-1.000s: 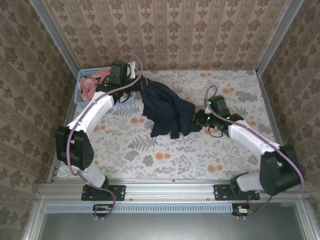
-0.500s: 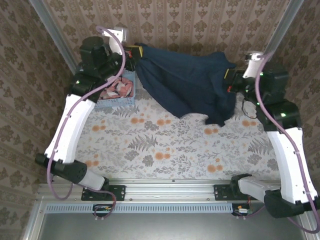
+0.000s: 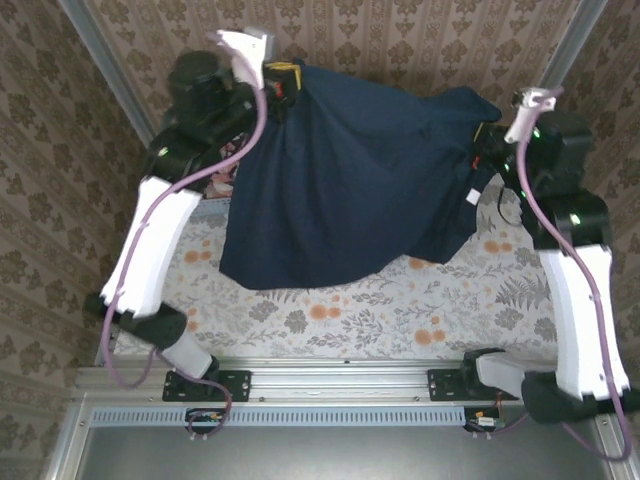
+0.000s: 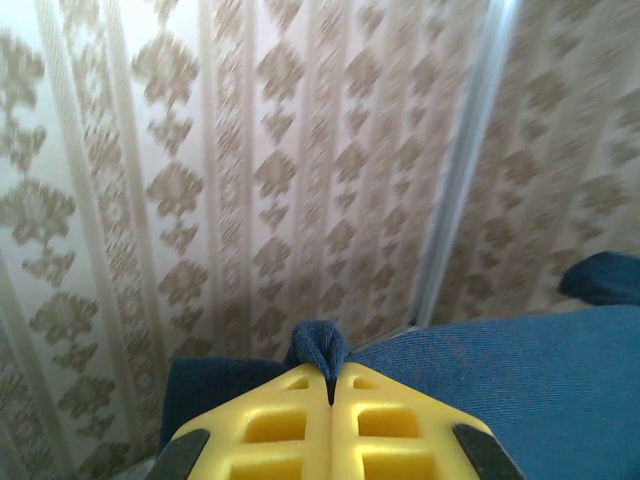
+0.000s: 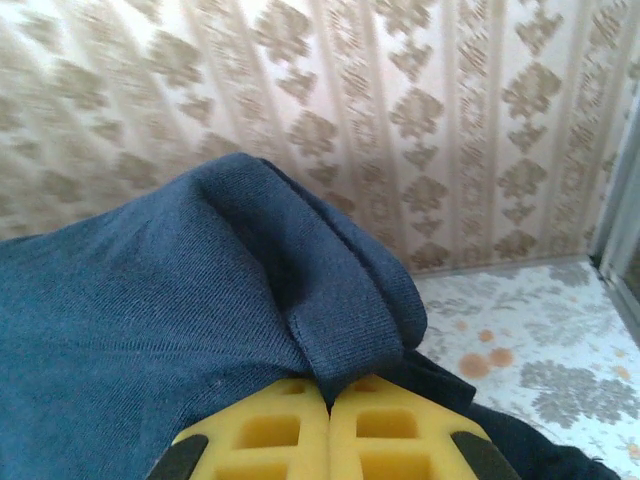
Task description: Fold and stack the mixed laundry pile
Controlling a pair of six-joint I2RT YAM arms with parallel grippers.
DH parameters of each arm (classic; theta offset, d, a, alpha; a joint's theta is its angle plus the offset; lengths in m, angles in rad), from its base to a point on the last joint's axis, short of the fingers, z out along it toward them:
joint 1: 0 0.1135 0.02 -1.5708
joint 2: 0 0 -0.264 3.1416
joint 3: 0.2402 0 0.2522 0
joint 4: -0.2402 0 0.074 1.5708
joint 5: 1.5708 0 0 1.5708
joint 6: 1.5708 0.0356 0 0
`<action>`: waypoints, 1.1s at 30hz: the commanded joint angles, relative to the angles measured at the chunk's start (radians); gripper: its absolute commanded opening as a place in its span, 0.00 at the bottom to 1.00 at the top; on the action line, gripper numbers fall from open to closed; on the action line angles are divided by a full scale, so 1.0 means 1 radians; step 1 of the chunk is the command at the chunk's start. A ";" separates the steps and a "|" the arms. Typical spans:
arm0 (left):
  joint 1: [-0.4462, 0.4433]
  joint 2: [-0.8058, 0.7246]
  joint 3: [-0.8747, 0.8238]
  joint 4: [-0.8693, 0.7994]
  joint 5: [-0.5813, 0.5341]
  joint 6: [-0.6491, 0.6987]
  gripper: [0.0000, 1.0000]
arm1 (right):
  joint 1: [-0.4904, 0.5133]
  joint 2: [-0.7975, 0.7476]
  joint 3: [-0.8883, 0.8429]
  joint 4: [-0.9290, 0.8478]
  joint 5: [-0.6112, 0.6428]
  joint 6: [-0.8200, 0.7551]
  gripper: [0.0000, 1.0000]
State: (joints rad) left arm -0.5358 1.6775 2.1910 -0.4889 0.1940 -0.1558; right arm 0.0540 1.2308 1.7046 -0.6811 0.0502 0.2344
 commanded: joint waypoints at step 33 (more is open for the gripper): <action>-0.016 0.036 -0.987 0.331 -0.035 -0.394 0.99 | -0.281 0.275 -0.716 0.070 -0.060 0.246 0.72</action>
State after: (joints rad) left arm -0.5480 1.6882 1.2964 -0.2581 0.1650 -0.4267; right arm -0.1944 1.4975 1.0401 -0.5827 0.0551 0.4168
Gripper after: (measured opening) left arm 0.990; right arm 0.732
